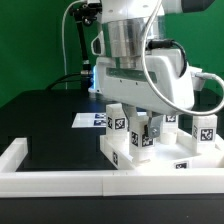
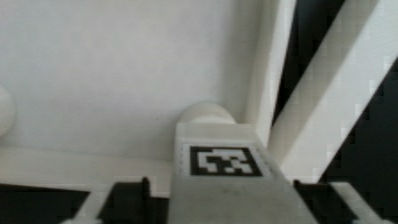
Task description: Assemble square table
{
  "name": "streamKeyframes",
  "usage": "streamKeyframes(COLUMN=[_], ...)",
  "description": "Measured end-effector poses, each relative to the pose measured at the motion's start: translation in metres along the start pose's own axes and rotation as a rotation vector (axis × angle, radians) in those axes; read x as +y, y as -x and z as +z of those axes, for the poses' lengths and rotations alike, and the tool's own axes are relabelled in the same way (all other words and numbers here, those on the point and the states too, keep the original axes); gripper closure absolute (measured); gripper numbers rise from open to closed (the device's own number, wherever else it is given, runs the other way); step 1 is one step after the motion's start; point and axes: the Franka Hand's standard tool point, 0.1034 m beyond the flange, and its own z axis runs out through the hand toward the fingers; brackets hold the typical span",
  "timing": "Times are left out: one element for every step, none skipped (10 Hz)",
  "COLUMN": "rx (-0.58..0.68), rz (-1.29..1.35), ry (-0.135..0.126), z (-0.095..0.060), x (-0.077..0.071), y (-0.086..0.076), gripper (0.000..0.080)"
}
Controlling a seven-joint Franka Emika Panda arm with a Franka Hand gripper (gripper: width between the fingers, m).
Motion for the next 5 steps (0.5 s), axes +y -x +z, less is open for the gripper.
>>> streamKeyframes(rx=[0.0, -0.002, -0.003, -0.005, -0.004], rz=[-0.017, -0.072, -0.134, -0.225, -0.325], ry=[0.0, 0.001, 0.005, 0.01, 0.015], z=[0.0, 0.0, 0.001, 0.002, 0.002], x=[0.0, -0.001, -0.002, -0.002, -0.003], y=[0.0, 0.002, 0.005, 0.009, 0.01], gripper=[0.0292, 0.0292, 0.0182, 0.0156, 0.0151])
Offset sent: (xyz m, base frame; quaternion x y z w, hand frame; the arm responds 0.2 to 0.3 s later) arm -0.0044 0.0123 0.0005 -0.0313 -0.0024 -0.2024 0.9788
